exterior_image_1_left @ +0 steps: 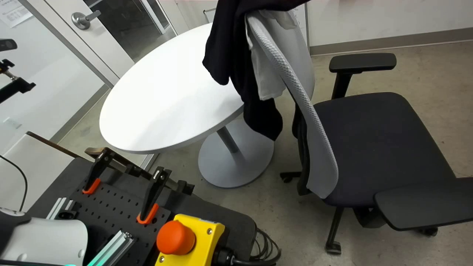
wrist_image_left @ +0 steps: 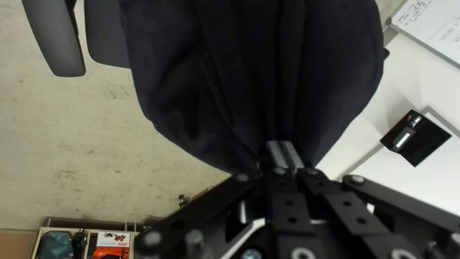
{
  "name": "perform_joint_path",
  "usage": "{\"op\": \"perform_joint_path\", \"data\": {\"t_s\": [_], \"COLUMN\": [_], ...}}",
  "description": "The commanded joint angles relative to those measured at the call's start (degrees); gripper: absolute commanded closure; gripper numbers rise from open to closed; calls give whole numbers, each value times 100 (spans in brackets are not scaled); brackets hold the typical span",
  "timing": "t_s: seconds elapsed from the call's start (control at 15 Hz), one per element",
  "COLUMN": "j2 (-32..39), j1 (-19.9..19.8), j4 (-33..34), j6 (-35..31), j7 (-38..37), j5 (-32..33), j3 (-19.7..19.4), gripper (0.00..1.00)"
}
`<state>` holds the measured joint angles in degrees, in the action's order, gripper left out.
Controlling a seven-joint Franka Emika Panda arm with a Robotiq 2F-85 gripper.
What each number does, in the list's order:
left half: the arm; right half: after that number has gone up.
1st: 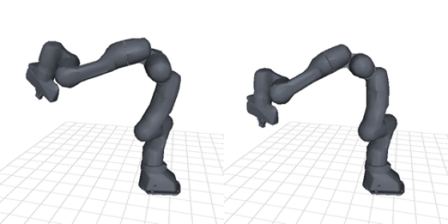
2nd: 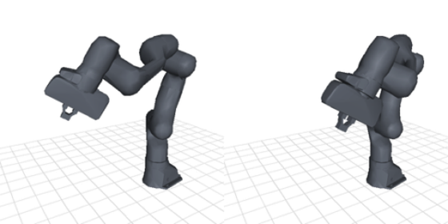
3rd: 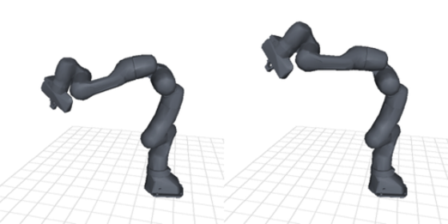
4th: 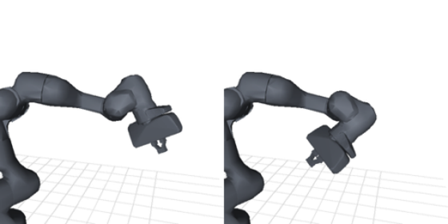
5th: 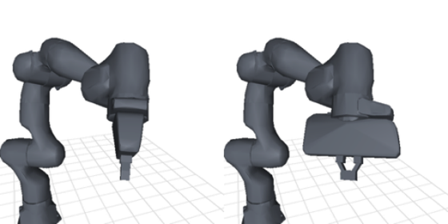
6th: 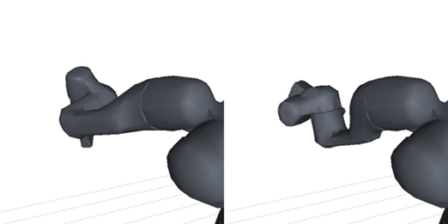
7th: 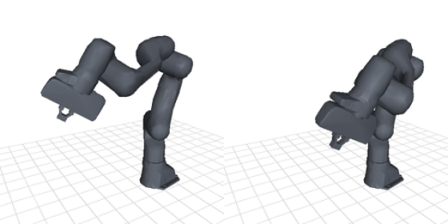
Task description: Remove the black towel from the chair backrest and place it on the table
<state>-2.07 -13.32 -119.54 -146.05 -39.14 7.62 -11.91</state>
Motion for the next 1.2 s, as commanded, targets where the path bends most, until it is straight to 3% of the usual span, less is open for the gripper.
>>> {"op": "perform_joint_path", "data": {"t_s": [0.0,1.13], "j2": [-68,65], "j1": [5,150], "j4": [515,2946], "j6": [-88,-122], "j7": [105,-10], "j5": [-298,-209], "j3": [-6,185], "gripper": [99,99]}}
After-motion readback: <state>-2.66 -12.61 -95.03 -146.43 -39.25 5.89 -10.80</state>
